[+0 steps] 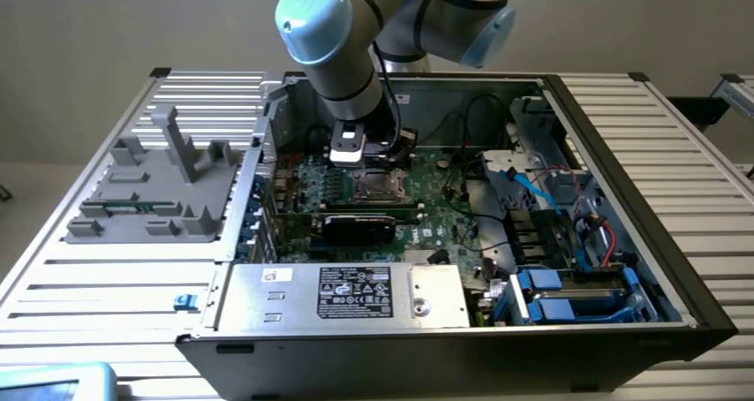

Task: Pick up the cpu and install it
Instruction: 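Install the first cpu locking lever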

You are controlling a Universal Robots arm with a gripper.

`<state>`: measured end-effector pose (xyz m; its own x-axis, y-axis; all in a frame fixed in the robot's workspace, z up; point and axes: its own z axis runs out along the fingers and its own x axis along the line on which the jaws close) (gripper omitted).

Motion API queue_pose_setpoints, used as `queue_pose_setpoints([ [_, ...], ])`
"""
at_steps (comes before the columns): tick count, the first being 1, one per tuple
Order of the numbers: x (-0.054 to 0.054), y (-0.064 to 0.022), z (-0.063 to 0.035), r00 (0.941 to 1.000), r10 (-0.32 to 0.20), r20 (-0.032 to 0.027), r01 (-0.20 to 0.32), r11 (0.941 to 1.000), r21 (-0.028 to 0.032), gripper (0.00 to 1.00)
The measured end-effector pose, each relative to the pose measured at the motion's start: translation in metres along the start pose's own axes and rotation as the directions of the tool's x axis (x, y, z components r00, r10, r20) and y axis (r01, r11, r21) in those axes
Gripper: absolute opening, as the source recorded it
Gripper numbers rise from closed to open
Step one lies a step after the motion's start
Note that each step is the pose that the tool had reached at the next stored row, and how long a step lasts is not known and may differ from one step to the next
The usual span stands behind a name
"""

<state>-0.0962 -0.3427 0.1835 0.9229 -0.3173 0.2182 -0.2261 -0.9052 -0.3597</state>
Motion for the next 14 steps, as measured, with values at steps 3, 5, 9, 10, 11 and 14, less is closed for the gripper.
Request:
queue_pose_setpoints([
  [3, 0.0, -0.0002, 0.0001, 1.0, 0.001, 0.0002, -0.001, 1.0, 0.0014, 0.11],
  [5, -0.0001, -0.0002, 0.0002, 1.0, 0.001, 0.0004, -0.001, 1.0, 0.0024, 0.11],
  [9, -0.0002, -0.0004, 0.0003, 1.0, 0.001, 0.0009, -0.001, 1.0, 0.0043, 0.11],
  [10, -0.0002, -0.0005, 0.0003, 1.0, 0.002, 0.0011, -0.002, 1.0, 0.0049, 0.11],
  [11, -0.0002, -0.0005, 0.0003, 1.0, 0.002, 0.0012, -0.002, 1.0, 0.0053, 0.11],
  [14, -0.0003, -0.0008, 0.0004, 1.0, 0.002, 0.0016, -0.002, 1.0, 0.0072, 0.11],
])
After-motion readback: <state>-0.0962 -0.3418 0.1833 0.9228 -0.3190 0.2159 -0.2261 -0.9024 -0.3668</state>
